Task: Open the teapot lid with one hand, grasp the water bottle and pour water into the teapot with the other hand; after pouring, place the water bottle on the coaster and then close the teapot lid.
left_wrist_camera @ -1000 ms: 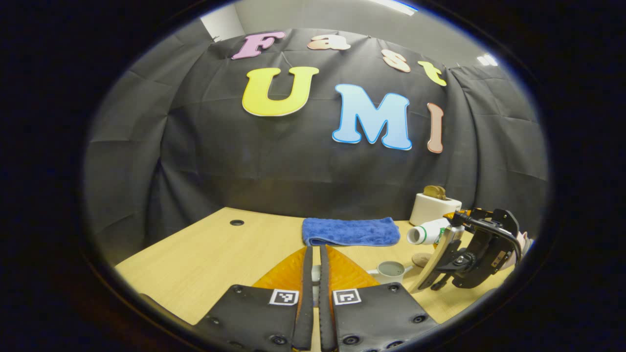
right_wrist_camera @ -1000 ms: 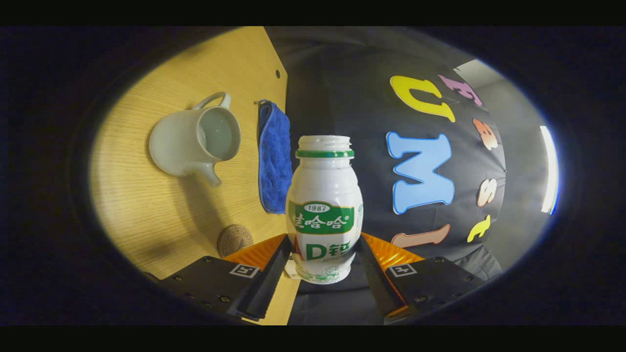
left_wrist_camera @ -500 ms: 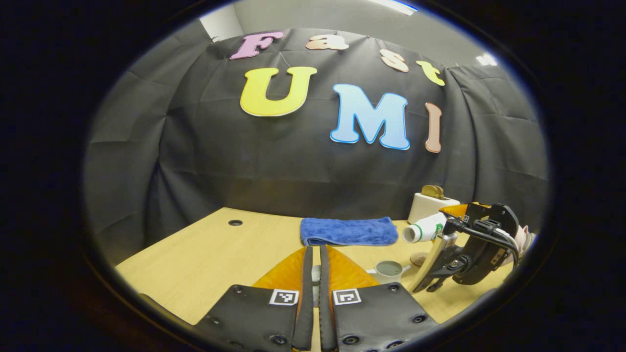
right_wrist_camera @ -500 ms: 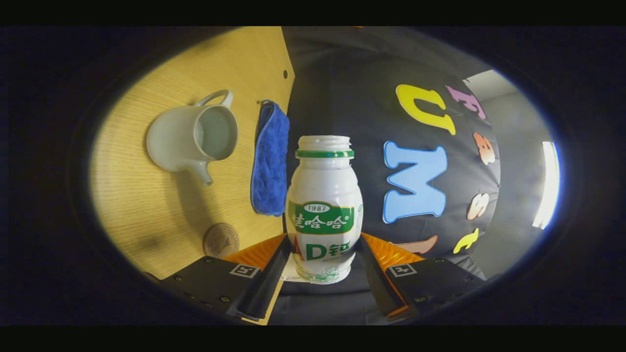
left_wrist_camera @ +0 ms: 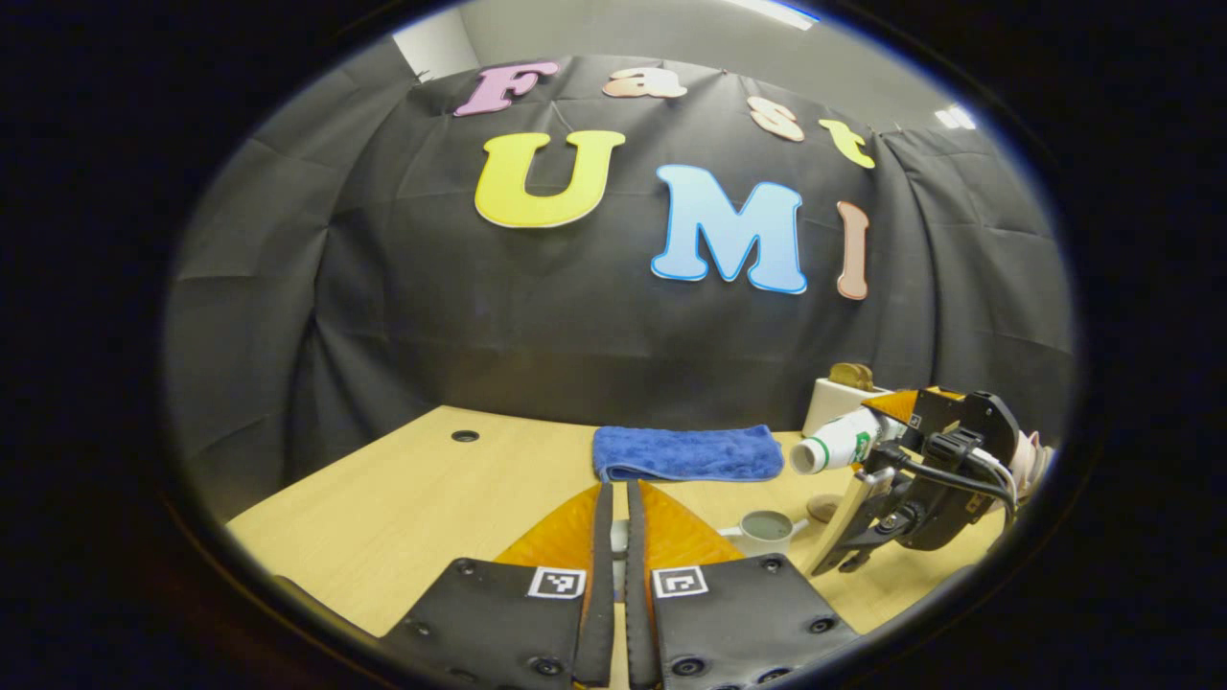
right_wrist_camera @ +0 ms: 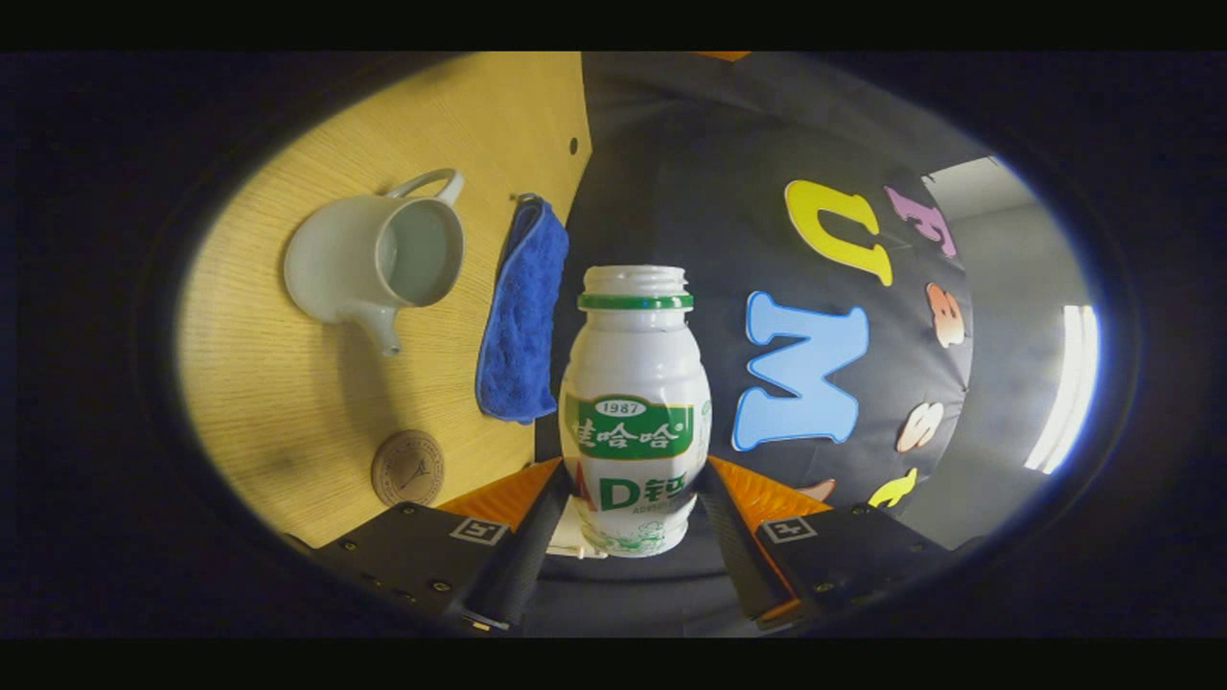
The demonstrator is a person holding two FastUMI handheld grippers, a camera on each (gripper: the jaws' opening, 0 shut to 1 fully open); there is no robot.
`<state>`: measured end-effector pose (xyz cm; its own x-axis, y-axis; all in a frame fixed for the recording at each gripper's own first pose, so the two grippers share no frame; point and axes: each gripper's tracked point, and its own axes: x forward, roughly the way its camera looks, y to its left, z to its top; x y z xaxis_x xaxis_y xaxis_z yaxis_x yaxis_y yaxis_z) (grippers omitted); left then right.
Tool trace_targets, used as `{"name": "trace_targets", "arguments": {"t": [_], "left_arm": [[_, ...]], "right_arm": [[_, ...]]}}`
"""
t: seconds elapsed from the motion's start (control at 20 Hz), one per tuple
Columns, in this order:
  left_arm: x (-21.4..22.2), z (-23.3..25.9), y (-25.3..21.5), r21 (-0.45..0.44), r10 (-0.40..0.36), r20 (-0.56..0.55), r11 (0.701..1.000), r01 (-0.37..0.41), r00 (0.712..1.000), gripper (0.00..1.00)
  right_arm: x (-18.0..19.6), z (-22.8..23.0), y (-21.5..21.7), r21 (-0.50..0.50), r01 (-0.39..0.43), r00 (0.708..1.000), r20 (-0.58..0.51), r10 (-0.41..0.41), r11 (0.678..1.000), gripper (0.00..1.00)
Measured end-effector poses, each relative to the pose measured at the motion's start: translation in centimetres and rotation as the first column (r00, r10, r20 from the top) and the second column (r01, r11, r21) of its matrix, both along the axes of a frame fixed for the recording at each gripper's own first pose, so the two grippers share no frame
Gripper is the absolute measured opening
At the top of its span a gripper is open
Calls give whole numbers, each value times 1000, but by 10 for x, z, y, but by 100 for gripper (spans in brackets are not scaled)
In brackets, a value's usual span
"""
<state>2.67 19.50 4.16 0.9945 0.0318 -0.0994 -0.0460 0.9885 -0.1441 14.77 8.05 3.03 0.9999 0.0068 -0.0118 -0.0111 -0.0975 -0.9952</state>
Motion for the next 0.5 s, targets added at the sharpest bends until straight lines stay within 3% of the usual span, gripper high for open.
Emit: {"name": "trace_targets", "arguments": {"t": [0.25, 0.3, 0.5], "left_arm": [[1, -2, 0, -4, -5, -4, 1000, 5, 1000, 11], [1, -3, -1, -6, -6, -5, 1000, 6, 1000, 15], [2, -3, 1, -9, -7, -9, 1000, 7, 1000, 11]], "right_arm": [[1, 4, 0, -34, -10, 1000, 10, 10, 999, 81], [2, 4, 0, -40, -10, 1000, 11, 11, 999, 81], [4, 5, 1, -58, -15, 1000, 12, 16, 998, 81]]}}
